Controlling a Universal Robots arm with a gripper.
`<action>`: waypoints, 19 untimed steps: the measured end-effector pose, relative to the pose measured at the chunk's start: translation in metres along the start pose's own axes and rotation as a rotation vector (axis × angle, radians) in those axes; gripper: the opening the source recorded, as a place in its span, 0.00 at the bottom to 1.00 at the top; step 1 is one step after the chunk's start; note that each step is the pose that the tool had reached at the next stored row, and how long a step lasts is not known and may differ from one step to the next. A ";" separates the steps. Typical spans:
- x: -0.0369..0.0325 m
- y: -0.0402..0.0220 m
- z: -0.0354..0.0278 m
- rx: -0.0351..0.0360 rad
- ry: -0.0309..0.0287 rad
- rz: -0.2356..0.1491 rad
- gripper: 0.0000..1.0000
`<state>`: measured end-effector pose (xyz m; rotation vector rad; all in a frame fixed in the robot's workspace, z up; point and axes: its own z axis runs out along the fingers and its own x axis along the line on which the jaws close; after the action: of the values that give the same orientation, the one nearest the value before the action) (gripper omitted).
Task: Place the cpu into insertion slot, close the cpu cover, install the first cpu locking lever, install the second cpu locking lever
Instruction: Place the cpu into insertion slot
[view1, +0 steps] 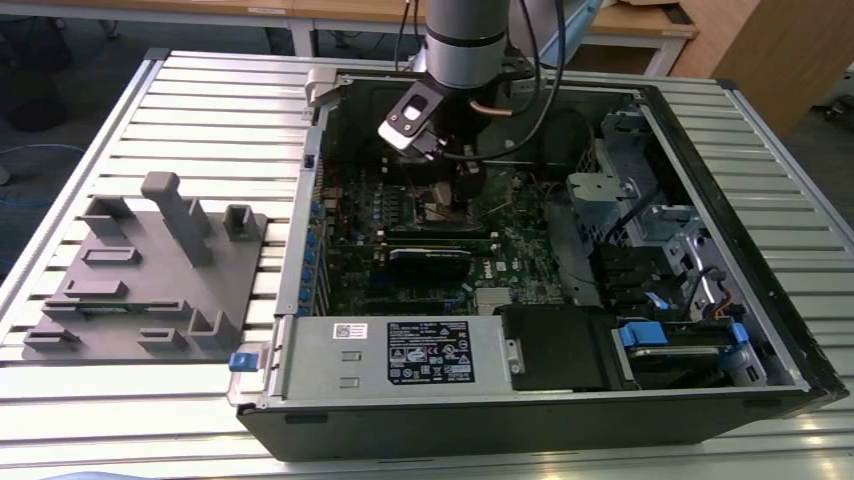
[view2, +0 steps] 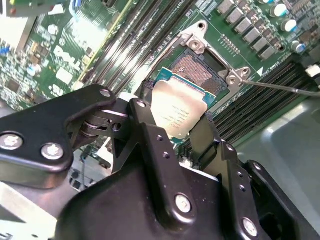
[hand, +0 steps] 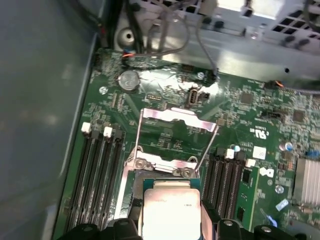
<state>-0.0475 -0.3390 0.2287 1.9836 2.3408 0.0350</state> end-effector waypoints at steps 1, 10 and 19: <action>0.0000 0.0000 0.0001 0.0006 -0.0010 0.015 0.54; 0.0001 0.0000 0.0007 0.0061 -0.0097 0.150 0.54; 0.0024 0.0001 0.0011 0.0082 -0.0130 0.201 0.54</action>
<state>-0.0477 -0.3366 0.2275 2.2076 2.1282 0.0237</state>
